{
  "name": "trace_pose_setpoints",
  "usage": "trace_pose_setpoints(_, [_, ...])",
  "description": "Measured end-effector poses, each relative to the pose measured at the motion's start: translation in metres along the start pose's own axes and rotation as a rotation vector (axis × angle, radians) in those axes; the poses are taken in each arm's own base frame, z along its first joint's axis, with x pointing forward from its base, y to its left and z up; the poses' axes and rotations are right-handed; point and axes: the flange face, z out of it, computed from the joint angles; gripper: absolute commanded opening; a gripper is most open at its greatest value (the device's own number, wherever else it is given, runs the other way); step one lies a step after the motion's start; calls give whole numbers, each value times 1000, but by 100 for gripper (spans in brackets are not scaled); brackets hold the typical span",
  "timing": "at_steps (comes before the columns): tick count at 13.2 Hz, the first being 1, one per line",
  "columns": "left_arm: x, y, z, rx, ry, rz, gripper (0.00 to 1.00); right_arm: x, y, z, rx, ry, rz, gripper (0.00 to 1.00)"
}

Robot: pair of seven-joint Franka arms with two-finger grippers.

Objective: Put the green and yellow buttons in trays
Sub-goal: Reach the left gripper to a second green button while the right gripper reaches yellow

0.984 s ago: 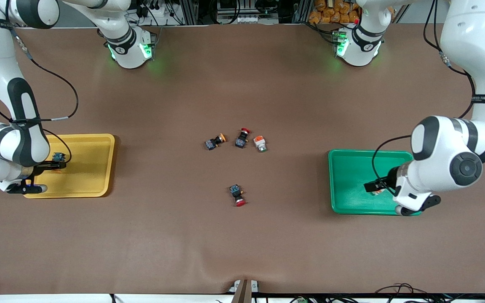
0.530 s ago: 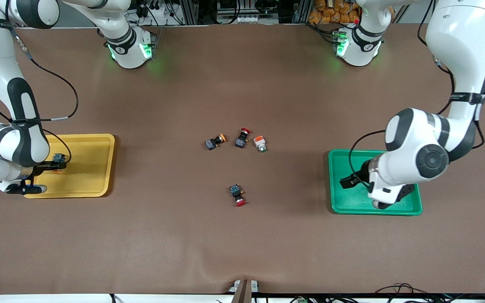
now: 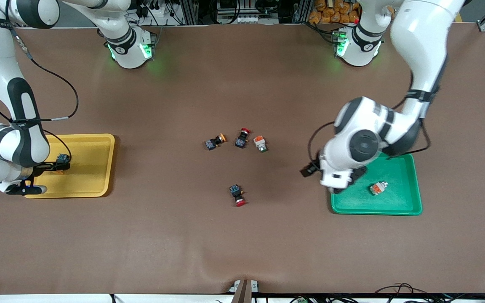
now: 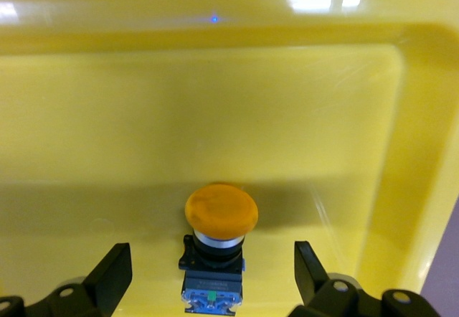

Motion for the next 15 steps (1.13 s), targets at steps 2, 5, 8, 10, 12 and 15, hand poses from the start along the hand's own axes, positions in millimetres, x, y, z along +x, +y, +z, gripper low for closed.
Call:
trace_pose_setpoints(2, [-29, 18, 14, -7, 3, -54, 100, 0, -7, -3, 16, -20, -6, 100])
trace_pose_setpoints(5, [-64, 33, 34, 1, 1, -140, 100, -1, -27, -21, 86, -104, 19, 100])
trace_pose_setpoints(8, [-91, 44, 51, -46, 9, -214, 100, -4, -55, -51, 106, -193, 79, 100])
trace_pose_setpoints(10, [-117, 51, 77, -62, 15, -195, 100, -10, -79, -67, 115, -240, 128, 100])
trace_pose_setpoints(12, [-136, 51, 104, -59, 47, -148, 100, -16, -101, -75, 159, -289, 174, 100])
trace_pose_setpoints(15, [-148, 48, 129, -79, 53, -118, 100, -22, -135, -87, 183, -343, 260, 100])
